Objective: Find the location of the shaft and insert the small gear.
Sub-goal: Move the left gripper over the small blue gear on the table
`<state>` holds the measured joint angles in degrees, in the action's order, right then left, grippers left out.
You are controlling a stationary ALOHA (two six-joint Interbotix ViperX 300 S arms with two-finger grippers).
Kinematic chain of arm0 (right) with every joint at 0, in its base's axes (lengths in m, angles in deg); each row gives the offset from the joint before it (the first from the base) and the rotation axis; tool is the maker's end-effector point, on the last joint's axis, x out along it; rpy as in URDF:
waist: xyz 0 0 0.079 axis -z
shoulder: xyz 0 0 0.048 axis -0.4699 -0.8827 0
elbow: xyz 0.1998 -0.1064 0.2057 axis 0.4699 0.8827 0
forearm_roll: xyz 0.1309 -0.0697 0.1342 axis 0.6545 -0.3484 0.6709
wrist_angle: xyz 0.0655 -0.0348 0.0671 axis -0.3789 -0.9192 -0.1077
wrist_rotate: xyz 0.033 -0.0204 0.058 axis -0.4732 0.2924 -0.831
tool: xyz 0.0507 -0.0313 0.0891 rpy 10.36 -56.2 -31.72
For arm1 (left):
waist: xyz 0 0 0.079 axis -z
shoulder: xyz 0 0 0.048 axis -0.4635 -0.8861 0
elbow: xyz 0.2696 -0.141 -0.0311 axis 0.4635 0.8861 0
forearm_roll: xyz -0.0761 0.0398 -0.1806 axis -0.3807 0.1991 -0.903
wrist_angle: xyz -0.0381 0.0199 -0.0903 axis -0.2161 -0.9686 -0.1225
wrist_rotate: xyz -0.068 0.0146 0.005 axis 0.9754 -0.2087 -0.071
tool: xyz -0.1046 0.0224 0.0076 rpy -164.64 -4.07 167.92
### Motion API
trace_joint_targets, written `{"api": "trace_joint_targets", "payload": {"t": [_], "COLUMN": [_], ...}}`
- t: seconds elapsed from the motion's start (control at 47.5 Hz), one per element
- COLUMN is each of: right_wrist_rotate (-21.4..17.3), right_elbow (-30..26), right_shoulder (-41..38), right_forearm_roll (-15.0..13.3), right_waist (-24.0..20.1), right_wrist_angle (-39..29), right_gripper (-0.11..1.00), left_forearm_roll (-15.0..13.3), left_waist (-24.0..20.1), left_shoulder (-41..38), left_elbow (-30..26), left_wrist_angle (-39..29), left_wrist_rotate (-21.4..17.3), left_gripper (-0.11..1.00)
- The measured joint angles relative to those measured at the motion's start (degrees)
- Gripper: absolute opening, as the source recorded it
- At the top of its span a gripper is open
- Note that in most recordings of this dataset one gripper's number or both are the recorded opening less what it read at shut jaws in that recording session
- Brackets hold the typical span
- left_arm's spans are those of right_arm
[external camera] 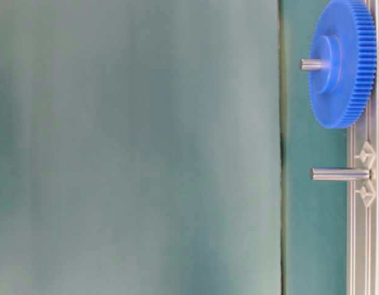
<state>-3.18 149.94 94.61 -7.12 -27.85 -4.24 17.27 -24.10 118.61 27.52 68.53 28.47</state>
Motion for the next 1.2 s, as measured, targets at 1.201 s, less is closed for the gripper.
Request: {"api": "trace_joint_targets", "payload": {"t": [1.201], "right_wrist_rotate": [0.0], "right_elbow": [0.4], "right_shoulder": [0.3], "right_forearm_roll": [0.1], "right_waist": [0.0], "right_wrist_angle": [-0.2], "right_gripper": [-0.03], "left_forearm_roll": [0.0], "left_waist": [2.0], "left_shoulder": [-21.5], "left_elbow": [-17.4], "left_wrist_angle": [-14.8], "left_wrist_rotate": [2.7], "left_gripper": [-0.02]}}
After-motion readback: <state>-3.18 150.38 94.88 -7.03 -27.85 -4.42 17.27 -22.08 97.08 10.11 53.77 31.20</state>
